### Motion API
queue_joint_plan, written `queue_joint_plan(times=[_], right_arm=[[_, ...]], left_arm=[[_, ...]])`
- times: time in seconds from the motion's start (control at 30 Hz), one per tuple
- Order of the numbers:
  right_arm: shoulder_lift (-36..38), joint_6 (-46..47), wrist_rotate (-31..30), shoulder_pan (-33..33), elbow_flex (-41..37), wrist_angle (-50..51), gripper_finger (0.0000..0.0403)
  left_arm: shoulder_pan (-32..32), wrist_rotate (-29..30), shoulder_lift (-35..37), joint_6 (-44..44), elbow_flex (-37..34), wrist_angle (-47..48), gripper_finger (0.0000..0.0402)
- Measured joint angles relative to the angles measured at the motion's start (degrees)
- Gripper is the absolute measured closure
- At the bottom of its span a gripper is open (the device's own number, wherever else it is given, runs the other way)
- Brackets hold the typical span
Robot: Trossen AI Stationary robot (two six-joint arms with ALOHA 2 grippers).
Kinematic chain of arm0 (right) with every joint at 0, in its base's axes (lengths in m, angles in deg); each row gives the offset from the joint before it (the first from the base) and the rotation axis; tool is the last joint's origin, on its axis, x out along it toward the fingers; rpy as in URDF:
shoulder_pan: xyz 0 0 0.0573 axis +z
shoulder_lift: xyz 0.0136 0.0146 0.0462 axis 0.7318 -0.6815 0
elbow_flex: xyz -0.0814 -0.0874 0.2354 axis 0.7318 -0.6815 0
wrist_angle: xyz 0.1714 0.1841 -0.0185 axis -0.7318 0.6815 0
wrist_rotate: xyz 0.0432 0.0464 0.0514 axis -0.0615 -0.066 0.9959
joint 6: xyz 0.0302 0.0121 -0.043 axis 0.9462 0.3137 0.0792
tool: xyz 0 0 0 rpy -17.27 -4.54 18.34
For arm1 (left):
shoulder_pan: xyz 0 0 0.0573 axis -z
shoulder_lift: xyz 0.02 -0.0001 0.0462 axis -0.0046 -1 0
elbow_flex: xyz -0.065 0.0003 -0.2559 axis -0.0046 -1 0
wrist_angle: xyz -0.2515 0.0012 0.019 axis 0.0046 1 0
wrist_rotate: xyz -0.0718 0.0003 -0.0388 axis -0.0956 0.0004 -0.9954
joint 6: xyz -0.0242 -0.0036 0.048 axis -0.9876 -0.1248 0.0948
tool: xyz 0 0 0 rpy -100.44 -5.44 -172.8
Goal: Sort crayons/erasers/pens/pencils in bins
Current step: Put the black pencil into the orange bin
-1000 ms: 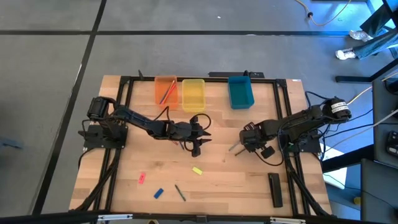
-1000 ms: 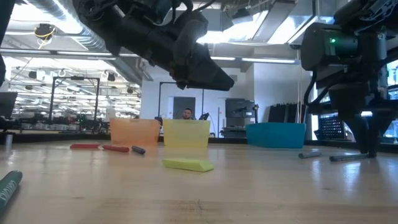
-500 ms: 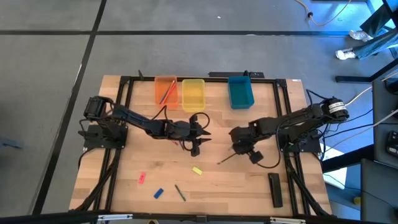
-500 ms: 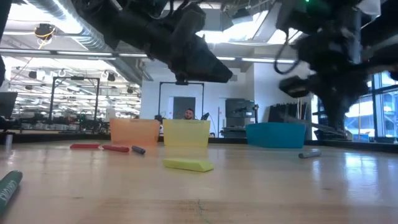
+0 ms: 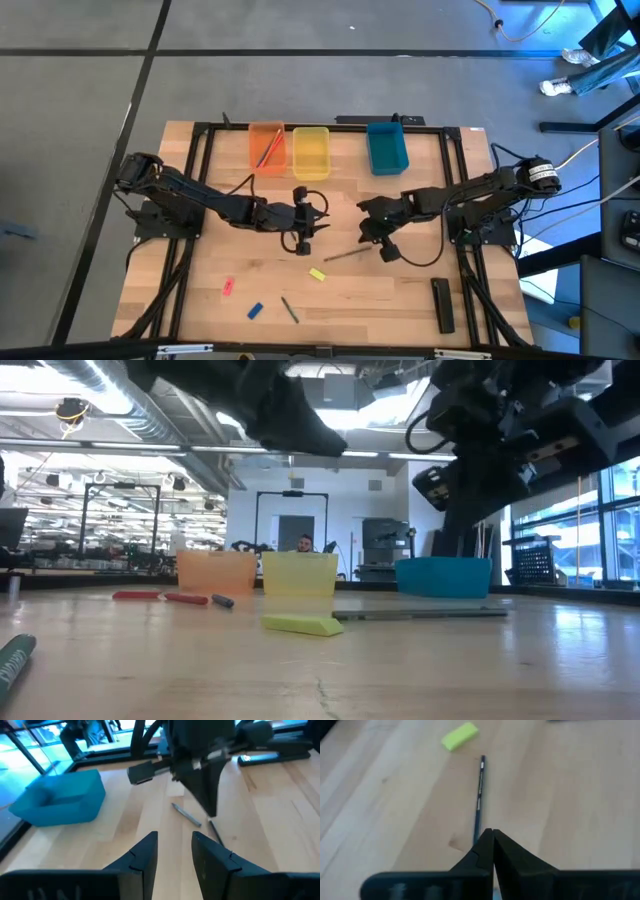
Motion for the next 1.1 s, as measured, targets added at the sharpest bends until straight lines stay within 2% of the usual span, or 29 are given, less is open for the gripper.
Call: queue_joint_plan(times=[0.17,0.43,0.57,0.7,0.93,1.1], right_arm=[[-2.5,2.3,-3.6,2.3,0.0,-0.6,0.0376],[-12.8,2.7,-11.2,7.6,0.0,-7.7,0.03],[-16.7,2.8,-11.2,8.0,0.3,-7.5,0.0287],[-18.6,4.0,-10.9,7.9,0.6,-7.9,0.03],[-18.9,2.0,-12.4,8.0,0.3,-8.6,0.0385],[-18.9,4.0,-13.5,8.0,-0.3,-10.0,0.0379]], left_arm=[[0.3,1.6,1.6,-1.3,0.0,0.2,0.0291],[0.3,1.6,1.7,-2.8,0.0,0.5,0.0292],[0.7,1.6,1.7,-3.3,0.0,0.9,0.029],[0.9,1.5,1.7,-3.4,0.0,1.1,0.029],[0.9,4.2,3.2,-10.8,0.0,8.0,0.0289],[1.2,5.1,7.0,-15.3,0.0,14.6,0.0288]])
